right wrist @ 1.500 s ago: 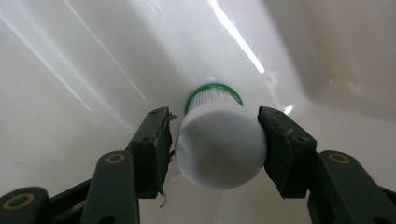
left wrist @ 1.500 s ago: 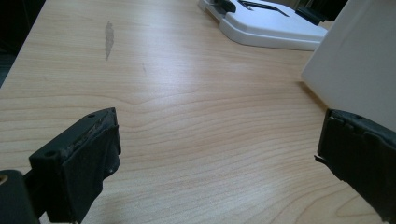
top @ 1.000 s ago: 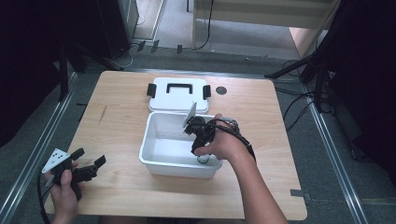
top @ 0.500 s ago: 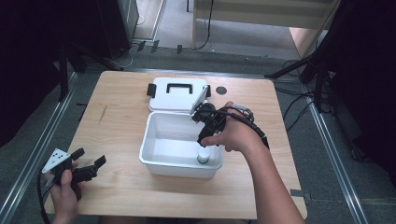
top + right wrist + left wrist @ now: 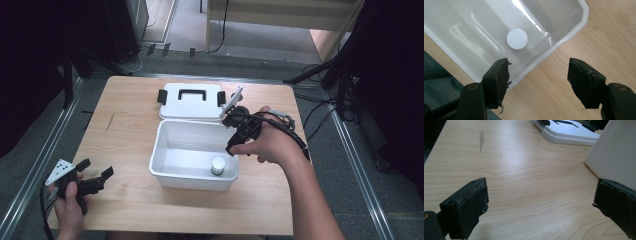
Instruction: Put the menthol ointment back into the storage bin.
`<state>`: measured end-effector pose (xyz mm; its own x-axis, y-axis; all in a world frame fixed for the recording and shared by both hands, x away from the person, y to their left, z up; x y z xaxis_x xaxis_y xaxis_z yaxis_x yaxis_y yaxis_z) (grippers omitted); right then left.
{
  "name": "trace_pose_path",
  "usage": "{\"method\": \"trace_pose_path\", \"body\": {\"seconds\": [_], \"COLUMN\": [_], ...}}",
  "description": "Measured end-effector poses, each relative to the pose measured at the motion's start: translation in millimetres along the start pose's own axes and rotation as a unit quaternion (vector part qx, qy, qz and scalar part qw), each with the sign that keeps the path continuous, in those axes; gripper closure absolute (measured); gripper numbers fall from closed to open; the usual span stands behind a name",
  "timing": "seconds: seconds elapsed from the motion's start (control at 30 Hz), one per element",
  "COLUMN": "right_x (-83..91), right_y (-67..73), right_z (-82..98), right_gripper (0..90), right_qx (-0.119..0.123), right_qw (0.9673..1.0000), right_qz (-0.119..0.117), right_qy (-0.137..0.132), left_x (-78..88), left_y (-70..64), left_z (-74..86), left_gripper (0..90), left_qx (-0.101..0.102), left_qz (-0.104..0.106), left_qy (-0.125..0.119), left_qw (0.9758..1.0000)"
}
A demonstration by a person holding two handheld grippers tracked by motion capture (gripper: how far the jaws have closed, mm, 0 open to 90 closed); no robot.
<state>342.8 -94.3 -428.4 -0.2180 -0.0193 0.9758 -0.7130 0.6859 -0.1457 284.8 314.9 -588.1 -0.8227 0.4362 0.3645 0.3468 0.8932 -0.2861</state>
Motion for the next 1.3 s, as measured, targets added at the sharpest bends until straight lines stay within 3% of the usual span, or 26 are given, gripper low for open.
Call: {"method": "trace_pose_path", "body": {"seconds": [0.37, 0.8, 1.0, 1.1, 1.3], "right_x": [2.2, -24.0, -35.2, -41.1, -56.4], "right_y": [-25.4, -46.6, -53.0, -56.4, -62.8], "right_z": [37.2, 82.0, 98.4, 106.1, 119.9], "right_gripper": [33.8, 25.0, 16.4, 13.6, 4.8], "right_qx": [-0.026, -0.072, -0.084, -0.099, -0.138], "right_qw": [0.9996, 0.9974, 0.9963, 0.9947, 0.9892], "right_qz": [0.007, -0.001, 0.012, 0.026, 0.027], "right_qy": [0.0, -0.004, -0.005, -0.014, -0.042], "left_x": [-0.4, -0.4, -0.5, -0.5, -0.8], "left_y": [-0.3, -0.5, -0.7, -0.8, -1.1], "left_z": [0.1, 0.5, 0.6, 0.5, 0.5], "left_gripper": [0.3, 0.3, 0.3, 0.3, 0.3], "left_qx": [-0.002, -0.005, -0.007, -0.008, -0.008], "left_qz": [-0.002, -0.002, -0.004, -0.004, -0.004], "left_qy": [0.001, 0.003, 0.004, 0.003, 0.003], "left_qw": [1.0, 1.0, 1.0, 1.0, 1.0]}}
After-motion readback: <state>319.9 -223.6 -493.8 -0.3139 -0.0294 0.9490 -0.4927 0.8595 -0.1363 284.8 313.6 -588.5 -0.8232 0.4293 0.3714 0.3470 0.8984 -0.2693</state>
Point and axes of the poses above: each handheld gripper's, and its own axes: x roughly backward along the jaws, z roughly out of its underside, y roughly to its left, the point moved 9 cm from there along -x, roughly forward along the jaws, and after that the axes turned 5 degrees about z, right-handed, at the moved point
